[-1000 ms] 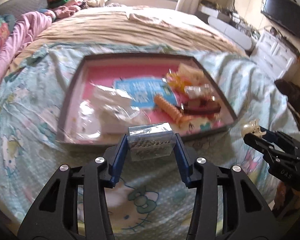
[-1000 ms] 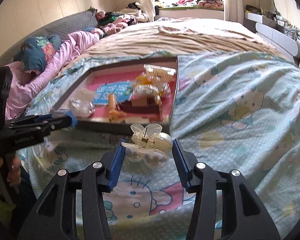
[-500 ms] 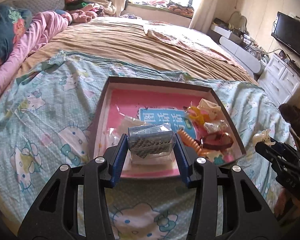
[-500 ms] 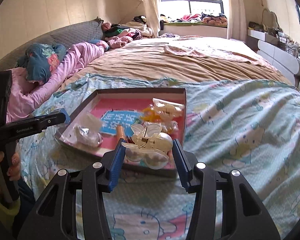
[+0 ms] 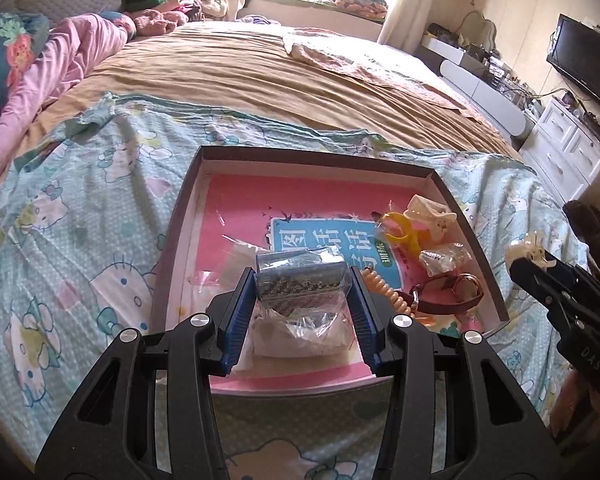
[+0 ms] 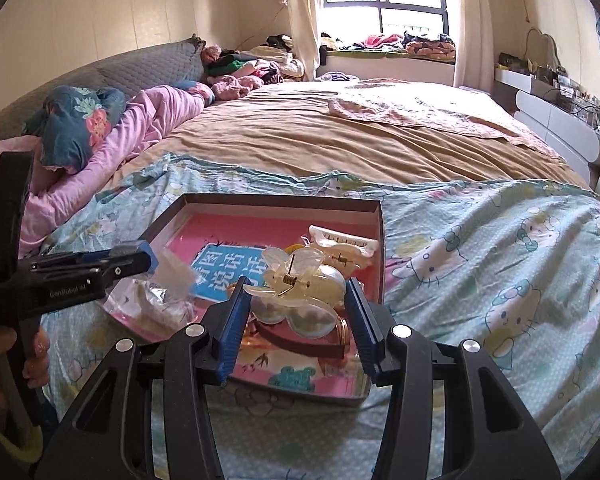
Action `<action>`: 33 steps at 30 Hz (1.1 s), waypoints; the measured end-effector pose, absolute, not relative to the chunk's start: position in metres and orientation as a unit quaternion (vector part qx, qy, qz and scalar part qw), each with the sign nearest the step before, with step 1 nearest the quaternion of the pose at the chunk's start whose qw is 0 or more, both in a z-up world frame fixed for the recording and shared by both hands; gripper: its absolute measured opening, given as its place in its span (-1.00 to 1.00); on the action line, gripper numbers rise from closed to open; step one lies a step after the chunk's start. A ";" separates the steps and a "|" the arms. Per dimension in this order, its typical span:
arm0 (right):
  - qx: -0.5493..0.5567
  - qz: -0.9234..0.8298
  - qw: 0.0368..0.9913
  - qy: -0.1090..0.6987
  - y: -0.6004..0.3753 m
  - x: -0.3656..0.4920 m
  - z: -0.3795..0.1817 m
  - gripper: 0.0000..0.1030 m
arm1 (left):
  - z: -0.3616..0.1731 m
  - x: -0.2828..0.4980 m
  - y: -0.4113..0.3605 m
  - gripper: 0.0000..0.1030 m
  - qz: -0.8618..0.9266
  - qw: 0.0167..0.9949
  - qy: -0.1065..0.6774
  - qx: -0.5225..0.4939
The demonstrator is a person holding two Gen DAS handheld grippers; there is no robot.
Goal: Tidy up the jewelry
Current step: 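Carry both items into the tray and open both tools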
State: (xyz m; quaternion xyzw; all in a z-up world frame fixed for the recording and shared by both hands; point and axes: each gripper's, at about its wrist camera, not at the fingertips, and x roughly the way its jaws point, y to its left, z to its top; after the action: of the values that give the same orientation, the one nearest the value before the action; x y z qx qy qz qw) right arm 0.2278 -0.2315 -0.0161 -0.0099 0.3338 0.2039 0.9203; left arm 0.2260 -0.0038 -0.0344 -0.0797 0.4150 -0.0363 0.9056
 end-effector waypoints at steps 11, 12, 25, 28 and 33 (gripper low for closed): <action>-0.014 0.197 0.916 0.350 -0.221 0.246 -0.034 -0.10 | -0.047 0.236 -0.002 -0.27 -0.045 0.901 0.423 -0.084; -0.015 0.197 0.915 0.352 -0.220 0.246 -0.035 -0.10 | -0.047 0.236 -0.001 -0.27 -0.045 0.901 0.422 -0.085; -0.018 0.194 0.906 0.376 -0.208 0.254 -0.055 -0.10 | -0.058 0.240 0.001 -0.25 -0.049 0.898 0.429 -0.085; -0.018 0.194 0.904 0.380 -0.207 0.255 -0.057 -0.10 | -0.058 0.240 0.001 -0.24 -0.049 0.898 0.429 -0.085; -0.014 0.192 0.903 0.384 -0.207 0.255 -0.059 -0.09 | -0.058 0.240 0.000 -0.24 -0.049 0.898 0.430 -0.080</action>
State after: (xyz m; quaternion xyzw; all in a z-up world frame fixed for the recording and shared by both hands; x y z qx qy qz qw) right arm 0.2555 -0.2075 -0.0589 -0.0141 0.3842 0.1920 0.9029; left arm 0.2397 -0.0003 -0.0578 -0.0804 0.4300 -0.0491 0.8979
